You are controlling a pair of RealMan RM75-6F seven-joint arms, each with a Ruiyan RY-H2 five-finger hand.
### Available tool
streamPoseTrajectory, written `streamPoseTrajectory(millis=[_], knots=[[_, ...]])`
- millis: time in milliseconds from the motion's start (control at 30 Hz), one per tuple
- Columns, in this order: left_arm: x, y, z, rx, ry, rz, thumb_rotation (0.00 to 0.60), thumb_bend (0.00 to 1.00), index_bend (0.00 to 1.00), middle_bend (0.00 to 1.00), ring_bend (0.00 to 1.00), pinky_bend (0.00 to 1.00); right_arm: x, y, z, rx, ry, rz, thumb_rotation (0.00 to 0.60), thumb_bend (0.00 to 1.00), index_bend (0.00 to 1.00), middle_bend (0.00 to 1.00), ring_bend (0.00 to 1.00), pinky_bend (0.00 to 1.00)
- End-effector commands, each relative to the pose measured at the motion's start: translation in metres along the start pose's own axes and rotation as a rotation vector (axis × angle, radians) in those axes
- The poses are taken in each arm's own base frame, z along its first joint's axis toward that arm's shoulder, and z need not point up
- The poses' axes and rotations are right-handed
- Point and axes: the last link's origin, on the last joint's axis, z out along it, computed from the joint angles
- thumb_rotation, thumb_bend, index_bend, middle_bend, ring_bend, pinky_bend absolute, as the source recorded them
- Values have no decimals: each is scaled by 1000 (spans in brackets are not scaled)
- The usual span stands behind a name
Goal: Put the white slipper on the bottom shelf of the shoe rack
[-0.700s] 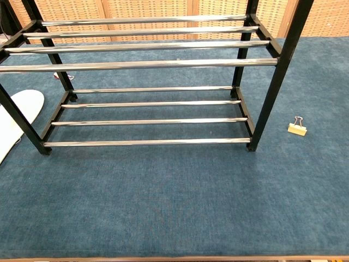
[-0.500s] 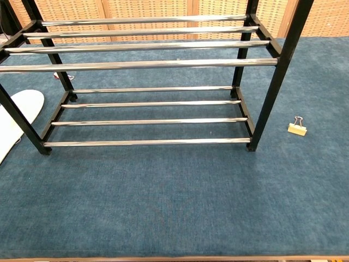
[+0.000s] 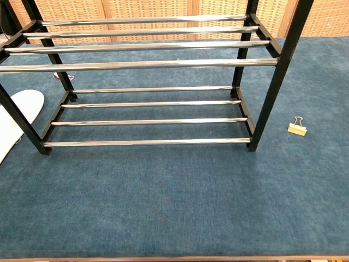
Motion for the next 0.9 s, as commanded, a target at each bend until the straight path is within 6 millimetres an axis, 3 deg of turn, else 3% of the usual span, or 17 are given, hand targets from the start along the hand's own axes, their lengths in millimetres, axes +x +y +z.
streamPoseTrajectory(millis=[33,467,767,900], knots=[[-20,12,26,-23,-44,-61,600,0,0,0,0,0,0,1,0,-6,-2,1,600,0,0,0,0,0],[-34,26,61,-35,-28,-38,600,0,0,0,0,2,-1,5,2,-23,-12,0,600,0,0,0,0,0],[-43,36,79,-41,-32,-31,600,1,0,0,0,58,-2,5,2,-25,-17,-5,600,0,0,0,0,0],[-50,43,89,-47,-33,-18,600,55,27,0,0,73,-2,6,2,-31,-19,-9,600,0,0,0,0,0]])
